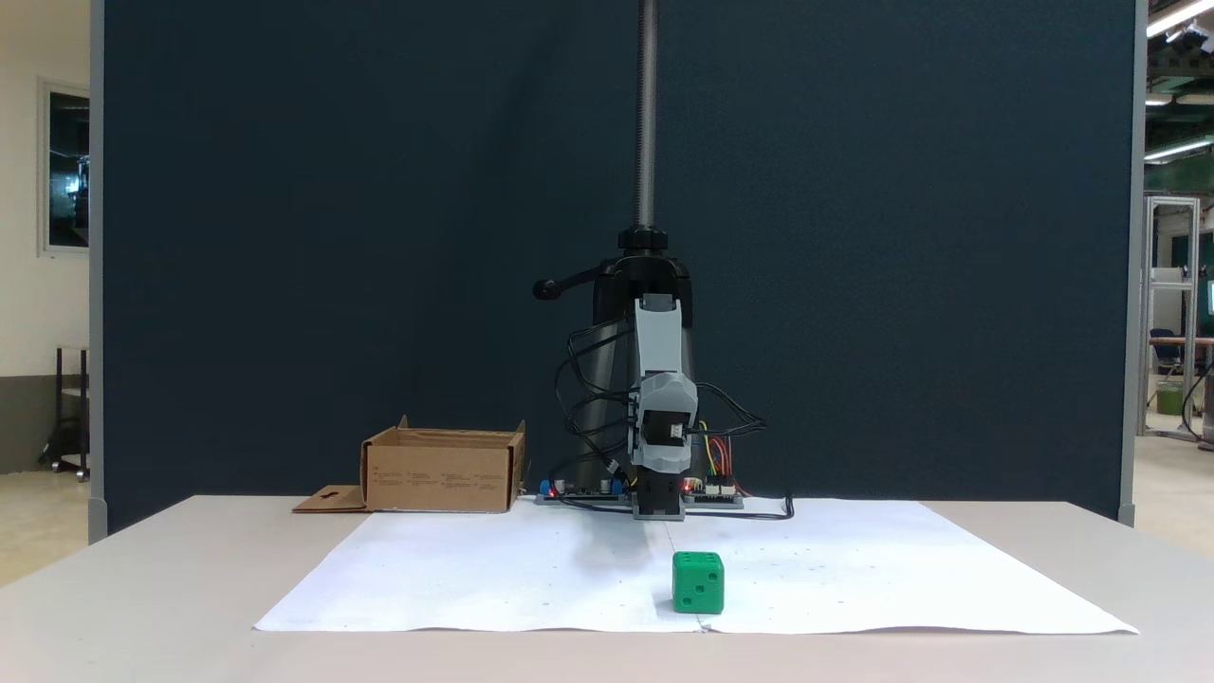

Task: Grasp a green dice and put it in the bin.

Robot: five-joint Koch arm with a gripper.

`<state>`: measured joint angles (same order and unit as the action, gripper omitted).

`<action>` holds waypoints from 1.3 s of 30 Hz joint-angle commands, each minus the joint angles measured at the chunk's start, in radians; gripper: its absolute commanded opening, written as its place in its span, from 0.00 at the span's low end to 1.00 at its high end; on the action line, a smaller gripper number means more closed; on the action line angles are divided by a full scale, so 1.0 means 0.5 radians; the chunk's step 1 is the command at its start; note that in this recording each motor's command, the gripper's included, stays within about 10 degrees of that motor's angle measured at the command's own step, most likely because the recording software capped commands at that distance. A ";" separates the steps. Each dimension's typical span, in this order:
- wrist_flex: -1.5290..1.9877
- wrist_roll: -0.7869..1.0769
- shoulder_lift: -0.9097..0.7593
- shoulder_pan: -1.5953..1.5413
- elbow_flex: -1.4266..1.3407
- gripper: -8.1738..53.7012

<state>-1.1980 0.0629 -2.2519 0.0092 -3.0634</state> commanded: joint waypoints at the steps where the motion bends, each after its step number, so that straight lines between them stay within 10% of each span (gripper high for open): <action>1: -0.043 0.126 -0.224 0.003 -0.095 0.81; 39: 3.350 -0.058 0.169 0.025 1.770 0.80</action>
<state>0.3896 0.0598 -2.1783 0.0092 -2.2411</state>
